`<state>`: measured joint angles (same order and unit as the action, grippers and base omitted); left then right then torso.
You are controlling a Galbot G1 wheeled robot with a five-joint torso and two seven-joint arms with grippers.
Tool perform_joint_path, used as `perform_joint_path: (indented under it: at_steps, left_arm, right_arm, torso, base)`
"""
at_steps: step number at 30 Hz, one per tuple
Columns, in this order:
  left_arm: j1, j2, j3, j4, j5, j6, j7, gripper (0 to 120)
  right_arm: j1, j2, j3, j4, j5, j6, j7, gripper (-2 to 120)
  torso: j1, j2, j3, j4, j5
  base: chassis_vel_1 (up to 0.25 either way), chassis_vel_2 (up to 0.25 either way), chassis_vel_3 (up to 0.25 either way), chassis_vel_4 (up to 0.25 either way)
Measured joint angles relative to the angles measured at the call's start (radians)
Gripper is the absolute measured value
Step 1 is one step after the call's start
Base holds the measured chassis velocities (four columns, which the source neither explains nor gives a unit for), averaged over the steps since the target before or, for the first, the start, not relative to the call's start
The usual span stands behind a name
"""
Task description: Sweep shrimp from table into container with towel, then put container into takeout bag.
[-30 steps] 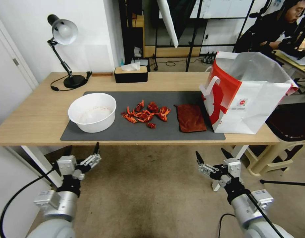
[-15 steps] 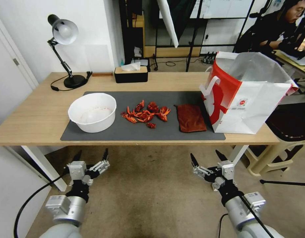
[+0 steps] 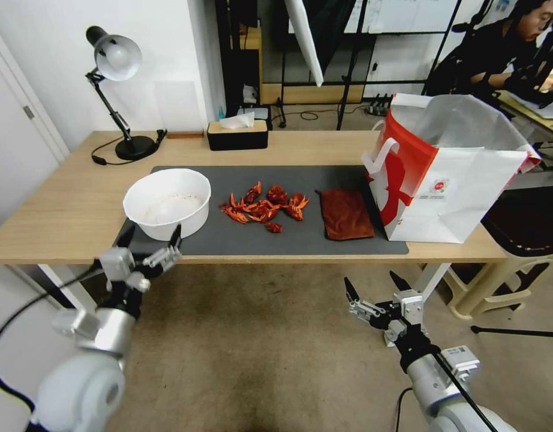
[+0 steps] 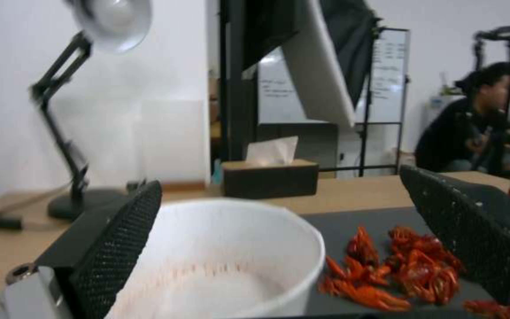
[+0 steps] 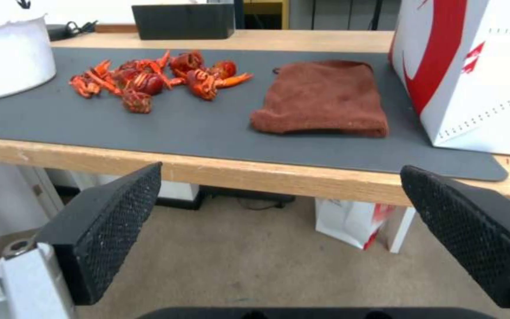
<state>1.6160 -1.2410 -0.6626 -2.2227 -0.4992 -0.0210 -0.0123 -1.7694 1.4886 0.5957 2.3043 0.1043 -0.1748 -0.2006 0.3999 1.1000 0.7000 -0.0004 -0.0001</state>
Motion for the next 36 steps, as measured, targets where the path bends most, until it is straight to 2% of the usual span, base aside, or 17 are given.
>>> perform_joint_path:
  at_steps: [1,4,5,8,9,11,12,13,14,16,17,19,20,25,27,31,36]
  left_arm:
    - [0.0,0.0,0.0,0.0,0.0,0.0,0.0,100]
    - [-0.112,0.12,-0.048,0.072,-0.072,-0.018,0.103,100]
    - [-0.112,0.12,-0.048,0.072,-0.072,-0.018,0.103,100]
    - [-0.232,0.277,-0.06,0.183,-0.1,-0.017,0.289,100]
    - [-0.232,0.277,-0.06,0.183,-0.1,-0.017,0.289,100]
    - [-0.308,0.398,-0.058,0.272,-0.072,-0.003,0.516,100]
    - [-0.332,0.429,-0.057,0.295,-0.057,0.003,0.596,100]
    - [-0.332,0.429,-0.057,0.295,-0.057,0.003,0.596,100]
    - [-0.364,0.469,-0.053,0.327,-0.022,0.015,0.713,100]
    - [-0.399,0.521,-0.046,0.36,0.047,0.021,0.813,100]
    - [-0.399,0.521,-0.046,0.36,0.047,0.021,0.813,100]
    - [-0.428,0.564,-0.037,0.39,0.109,0.021,0.859,100]
    - [-0.428,0.564,-0.037,0.39,0.109,0.021,0.859,100]
    - [-0.47,0.633,-0.017,0.445,0.146,0.021,0.897,100]
    - [-0.508,0.672,0.007,0.479,0.155,0.023,0.93,100]
    - [-0.551,0.716,0.046,0.519,0.157,0.023,0.956,100]
    - [-0.599,0.743,0.099,0.55,0.16,0.017,0.975,100]
  right_arm:
    - [0.0,0.0,0.0,0.0,0.0,0.0,0.0,100]
    - [0.01,-0.011,-0.009,-0.012,-0.003,-0.006,0.0,100]
    - [0.01,-0.011,-0.009,-0.012,-0.003,-0.006,0.0,100]
    - [0.003,-0.01,-0.012,-0.013,-0.017,-0.007,-0.001,100]
    - [0.003,-0.01,-0.012,-0.013,-0.017,-0.007,-0.001,100]
    - [-0.004,-0.004,-0.015,-0.015,-0.031,-0.005,-0.004,100]
    - [-0.005,-0.002,-0.015,-0.015,-0.033,-0.004,-0.005,100]
    - [-0.005,-0.002,-0.015,-0.015,-0.033,-0.004,-0.005,100]
    - [-0.006,-0.001,-0.015,-0.015,-0.035,-0.004,-0.006,100]
    - [-0.005,0.0,-0.021,-0.017,-0.04,-0.004,-0.006,100]
    - [-0.005,0.0,-0.021,-0.017,-0.04,-0.004,-0.006,100]
    - [0.001,-0.004,-0.031,-0.023,-0.045,-0.004,-0.007,100]
    - [0.001,-0.004,-0.031,-0.023,-0.045,-0.004,-0.007,100]
    - [0.013,-0.014,-0.046,-0.037,-0.049,-0.007,-0.008,100]
    - [0.011,-0.014,-0.047,-0.037,-0.05,-0.007,-0.008,100]
    - [0.011,-0.016,-0.046,-0.036,-0.05,-0.007,-0.01,100]
    - [0.01,-0.015,-0.047,-0.034,-0.053,-0.007,-0.011,100]
  torso:
    - [0.0,0.0,0.0,0.0,0.0]
    - [0.0,0.0,0.0,0.0006,0.0]
    - [0.0,0.0,0.0,0.0006,0.0]
    - [0.0,0.0,0.0,0.0003,-0.0002]
    - [0.0,0.0,0.0,0.0003,-0.0002]
    - [0.0,0.0,0.0,0.0003,-0.0001]
    - [0.0,0.0,0.0,0.0006,-0.0001]
    - [0.0,0.0,0.0,0.0006,-0.0001]
    - [0.0,0.0,0.0,0.0003,-0.0001]
    - [0.0,0.0,0.0,0.0003,-0.0002]
    - [0.0,0.0,0.0,0.0003,-0.0002]
    - [0.0,0.0,0.0,0.0004,-0.0001]
    - [0.0,0.0,0.0,0.0004,-0.0001]
    - [0.0,0.0,0.0,0.0011,0.0]
    - [0.0,0.0,0.0,0.0,-0.0001]
    - [0.0,0.0,0.0,0.0005,-0.0001]
    - [0.0,0.0,0.0,0.0006,-0.0001]
  base:
    - [0.0,0.0,0.0,0.0]
    - [0.0,0.0,0.0,0.0]
    - [0.0,0.0,0.0,0.0]
    - [0.0,0.0,0.0,0.0]
    - [0.0,0.0,0.0,0.0]
    - [0.0,0.0,0.0,0.0]
    - [0.0,0.0,0.0,0.0]
    - [0.0,0.0,0.0,0.0]
    - [0.0,0.0,0.0,0.0]
    - [0.0,0.0,0.0,0.0]
    - [0.0,0.0,0.0,0.0]
    - [0.0,0.0,0.0,0.0]
    - [0.0,0.0,0.0,0.0]
    - [0.0,0.0,0.0,0.0]
    - [0.0,0.0,0.0,0.0]
    - [0.0,0.0,0.0,0.0]
    - [0.0,0.0,0.0,0.0]
